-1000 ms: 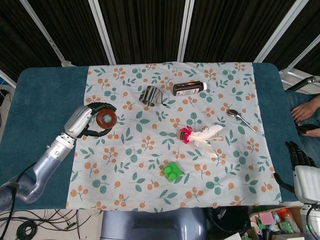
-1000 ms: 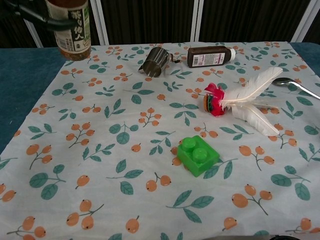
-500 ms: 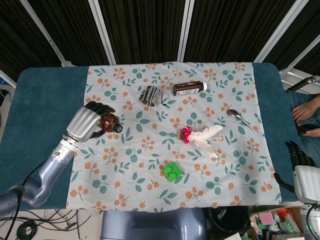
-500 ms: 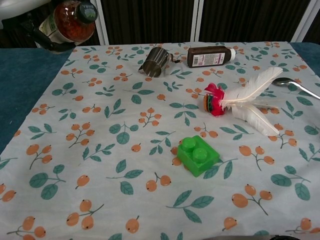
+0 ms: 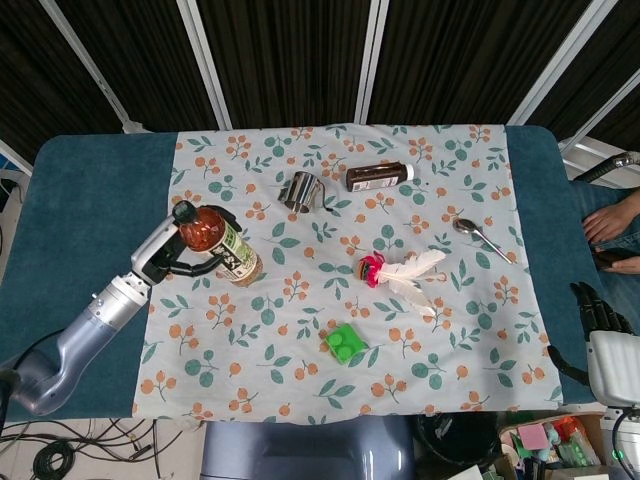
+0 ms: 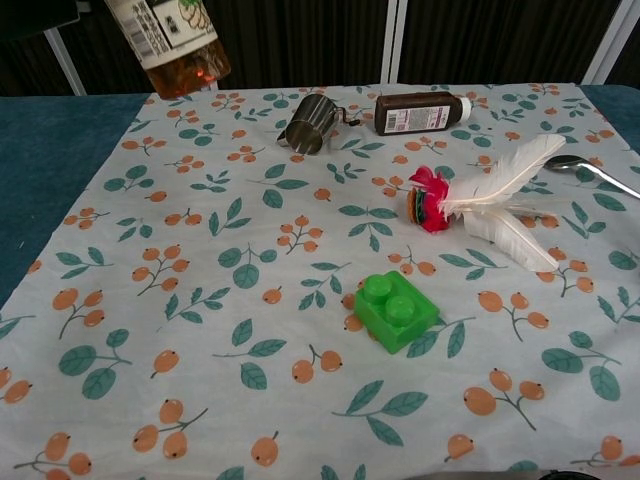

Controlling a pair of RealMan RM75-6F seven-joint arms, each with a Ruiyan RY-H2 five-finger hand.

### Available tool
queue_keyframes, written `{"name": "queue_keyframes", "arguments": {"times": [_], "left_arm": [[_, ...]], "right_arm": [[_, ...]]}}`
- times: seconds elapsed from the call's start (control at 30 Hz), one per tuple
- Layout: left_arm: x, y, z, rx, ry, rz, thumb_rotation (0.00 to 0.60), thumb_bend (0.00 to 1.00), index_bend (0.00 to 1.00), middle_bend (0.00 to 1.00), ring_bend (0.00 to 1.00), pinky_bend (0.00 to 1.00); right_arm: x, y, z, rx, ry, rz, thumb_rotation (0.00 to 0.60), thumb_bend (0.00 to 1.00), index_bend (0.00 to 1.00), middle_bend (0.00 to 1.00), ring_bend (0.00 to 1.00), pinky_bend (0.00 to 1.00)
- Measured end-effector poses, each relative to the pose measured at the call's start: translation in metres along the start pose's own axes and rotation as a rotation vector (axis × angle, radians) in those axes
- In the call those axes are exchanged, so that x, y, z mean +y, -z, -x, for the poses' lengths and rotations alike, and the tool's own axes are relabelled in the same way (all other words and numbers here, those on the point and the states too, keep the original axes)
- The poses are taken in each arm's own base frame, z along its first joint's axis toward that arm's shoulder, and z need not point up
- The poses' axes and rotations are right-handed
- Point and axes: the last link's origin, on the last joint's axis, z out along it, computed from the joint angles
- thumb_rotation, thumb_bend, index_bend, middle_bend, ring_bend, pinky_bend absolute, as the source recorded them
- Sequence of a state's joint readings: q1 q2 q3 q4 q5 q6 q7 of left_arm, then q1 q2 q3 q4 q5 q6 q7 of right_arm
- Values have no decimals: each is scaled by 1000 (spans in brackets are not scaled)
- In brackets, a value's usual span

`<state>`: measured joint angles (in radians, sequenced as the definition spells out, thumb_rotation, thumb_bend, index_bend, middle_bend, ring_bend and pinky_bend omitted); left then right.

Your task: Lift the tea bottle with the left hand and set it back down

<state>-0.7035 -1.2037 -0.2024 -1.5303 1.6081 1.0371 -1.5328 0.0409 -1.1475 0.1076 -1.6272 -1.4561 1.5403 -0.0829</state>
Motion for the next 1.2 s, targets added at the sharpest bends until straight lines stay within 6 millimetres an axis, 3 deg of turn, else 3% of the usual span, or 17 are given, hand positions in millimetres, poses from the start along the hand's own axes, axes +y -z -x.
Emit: {"name": "queue_keyframes", "arguments": {"times": [0.17, 0.3, 0.43, 0.77, 0.97, 1.2], "left_arm": [[-1, 2, -1, -27, 283, -30, 600, 435, 319, 347, 298, 452], [-7, 4, 0, -38, 320, -61, 600, 434, 318, 338, 290, 452], [-18, 5, 1, -48, 201, -99, 600, 433, 317, 333, 288, 449], [-63, 4, 19, -88, -349, -163, 600, 433, 318, 333, 288, 447], [-92, 2, 31, -87, -398, -183, 600, 433, 320, 333, 288, 447], [-112, 2, 35, -85, -441, -189, 600, 432, 316, 332, 288, 442]], "right_arm": [[0, 0, 0, 0, 0, -1, 600, 157, 58, 64, 175, 262], [0, 0, 0, 1, 0, -2, 600, 157, 58, 65, 175, 262], [0, 0, 0, 1, 0, -1, 600, 157, 58, 64, 175, 262], [0, 0, 0, 2, 0, 0, 600, 158, 58, 64, 175, 262], [0, 0, 0, 3, 0, -2, 600, 157, 58, 64, 175, 262], [0, 0, 0, 3, 0, 1, 600, 157, 58, 64, 175, 262]]}}
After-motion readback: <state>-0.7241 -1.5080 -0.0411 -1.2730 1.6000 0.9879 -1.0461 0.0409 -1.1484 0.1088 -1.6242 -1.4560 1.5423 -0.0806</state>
